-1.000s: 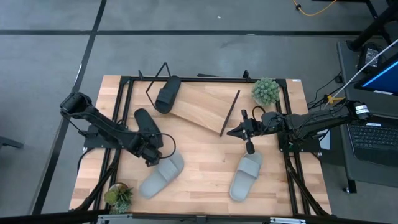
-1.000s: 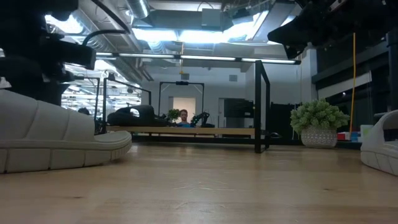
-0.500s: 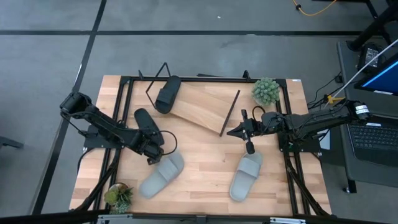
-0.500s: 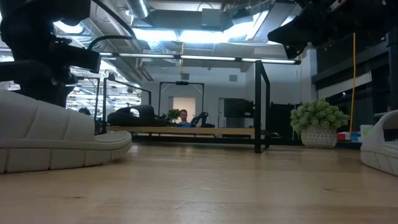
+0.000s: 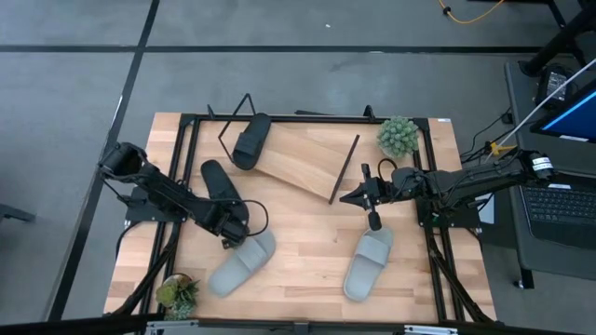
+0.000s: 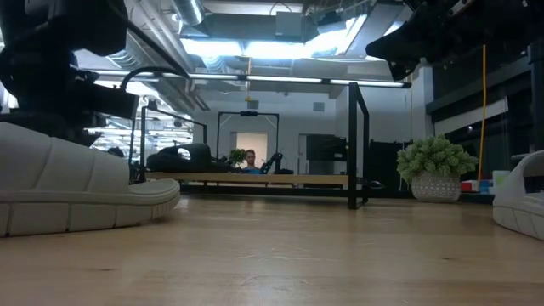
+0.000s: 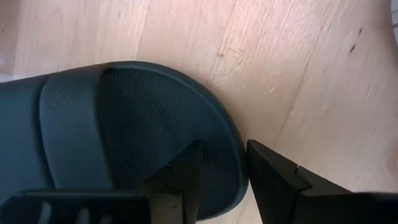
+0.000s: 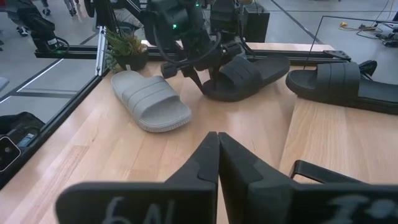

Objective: Pick and place slides into the shelf
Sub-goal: Put the black slide on the shelf

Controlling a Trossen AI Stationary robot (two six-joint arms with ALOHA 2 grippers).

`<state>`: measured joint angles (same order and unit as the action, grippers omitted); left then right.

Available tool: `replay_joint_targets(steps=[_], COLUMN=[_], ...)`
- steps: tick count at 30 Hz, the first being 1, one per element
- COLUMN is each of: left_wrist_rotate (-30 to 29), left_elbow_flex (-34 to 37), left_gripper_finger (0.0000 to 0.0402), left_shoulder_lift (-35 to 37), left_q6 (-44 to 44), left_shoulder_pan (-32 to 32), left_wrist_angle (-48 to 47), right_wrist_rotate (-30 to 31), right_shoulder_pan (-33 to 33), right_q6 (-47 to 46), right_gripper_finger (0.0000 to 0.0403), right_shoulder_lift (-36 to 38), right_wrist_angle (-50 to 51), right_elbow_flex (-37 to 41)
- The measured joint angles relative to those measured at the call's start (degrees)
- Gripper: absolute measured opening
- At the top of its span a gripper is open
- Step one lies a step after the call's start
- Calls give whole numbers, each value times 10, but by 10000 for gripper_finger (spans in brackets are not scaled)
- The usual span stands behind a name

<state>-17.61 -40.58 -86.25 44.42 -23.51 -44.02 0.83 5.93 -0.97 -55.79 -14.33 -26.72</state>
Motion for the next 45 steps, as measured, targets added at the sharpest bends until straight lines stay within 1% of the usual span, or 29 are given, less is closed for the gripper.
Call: replay_joint_targets(steps=[3, 8, 14, 19, 23, 27, 32, 36, 38, 42, 45], left_wrist_rotate=[-7, -14, -24, -26, -34, -25, 4, 4, -1, -30, -70], left_elbow_flex=[-1, -1, 0, -3, -20, -60, -125, -184, -216, -275, -316], left_gripper_finger=[106, 75, 15, 7, 4, 3, 2, 2, 2, 2, 2], left_shoulder_lift=[-3, -3, -4, -4, -3, -2, -2, -2, -2, -1, -1], left_q6=[0, 2, 5, 5, 2, 23, 48, 62, 65, 65, 59], left_shoulder_pan=[-1, -1, 0, -1, -7, -20, -42, -63, -75, -97, -114], left_wrist_angle=[0, 1, -2, -6, -25, -92, -175, -233, -259, -288, -307], right_wrist_rotate=[0, 0, 0, 0, 0, 0, 0, 0, 0, 0, 0], right_shoulder_pan=[0, 0, 0, 0, 0, 0, 0, 0, 0, 0, 0], right_q6=[0, 0, 0, 0, 0, 0, 0, 0, 0, 0, 0], right_gripper_finger=[7, 7, 7, 7, 7, 7, 7, 7, 7, 7, 7], right_shoulder_lift=[0, 0, 0, 0, 0, 0, 0, 0, 0, 0, 0], right_wrist_angle=[0, 0, 0, 0, 0, 0, 0, 0, 0, 0, 0], right_elbow_flex=[0, 0, 0, 0, 0, 0, 0, 0, 0, 0, 0])
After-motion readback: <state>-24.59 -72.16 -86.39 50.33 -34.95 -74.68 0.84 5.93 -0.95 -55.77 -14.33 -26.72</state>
